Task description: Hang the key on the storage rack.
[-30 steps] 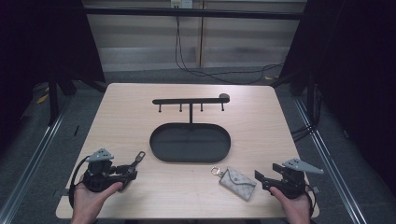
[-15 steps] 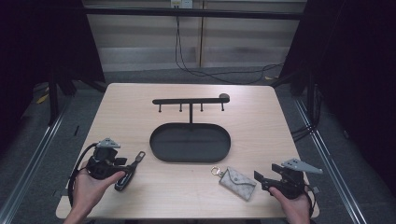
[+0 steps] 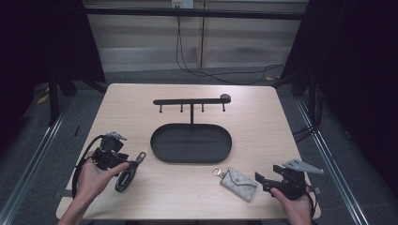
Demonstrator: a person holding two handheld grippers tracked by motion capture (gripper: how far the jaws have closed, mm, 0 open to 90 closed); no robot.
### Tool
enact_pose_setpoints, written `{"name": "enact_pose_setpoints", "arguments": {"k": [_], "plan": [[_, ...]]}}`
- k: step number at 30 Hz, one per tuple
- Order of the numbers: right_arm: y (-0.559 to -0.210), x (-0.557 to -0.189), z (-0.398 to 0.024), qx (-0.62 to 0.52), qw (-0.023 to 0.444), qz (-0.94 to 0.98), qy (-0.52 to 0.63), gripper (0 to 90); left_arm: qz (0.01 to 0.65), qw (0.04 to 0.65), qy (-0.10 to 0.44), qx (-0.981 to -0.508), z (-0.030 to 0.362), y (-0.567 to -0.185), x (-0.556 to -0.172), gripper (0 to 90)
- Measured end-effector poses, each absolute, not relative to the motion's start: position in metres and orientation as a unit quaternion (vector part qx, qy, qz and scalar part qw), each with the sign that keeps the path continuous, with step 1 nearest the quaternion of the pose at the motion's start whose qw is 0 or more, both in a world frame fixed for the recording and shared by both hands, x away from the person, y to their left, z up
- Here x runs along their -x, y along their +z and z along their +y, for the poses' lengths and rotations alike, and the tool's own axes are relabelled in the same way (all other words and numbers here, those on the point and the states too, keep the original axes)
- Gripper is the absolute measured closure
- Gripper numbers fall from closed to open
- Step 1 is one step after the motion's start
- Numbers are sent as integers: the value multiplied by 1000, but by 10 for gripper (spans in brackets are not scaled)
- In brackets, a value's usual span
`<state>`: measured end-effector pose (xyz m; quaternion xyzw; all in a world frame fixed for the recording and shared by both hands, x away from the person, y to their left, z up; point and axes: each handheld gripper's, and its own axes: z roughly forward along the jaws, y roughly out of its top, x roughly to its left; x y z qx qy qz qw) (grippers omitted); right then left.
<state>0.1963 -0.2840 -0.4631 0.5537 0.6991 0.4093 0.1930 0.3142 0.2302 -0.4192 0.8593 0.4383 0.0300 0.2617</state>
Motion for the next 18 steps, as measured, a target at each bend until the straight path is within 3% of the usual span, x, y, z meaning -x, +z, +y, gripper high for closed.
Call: {"name": "enact_pose_setpoints", "arguments": {"k": [10, 18], "plan": [[-464, -197, -284, -552, 190, 702, 408, 169, 430, 209, 26, -878, 216, -424, -337, 505], [-464, -197, -283, -552, 188, 703, 407, 169, 437, 179, 12, -882, 214, -430, -349, 490]]}}
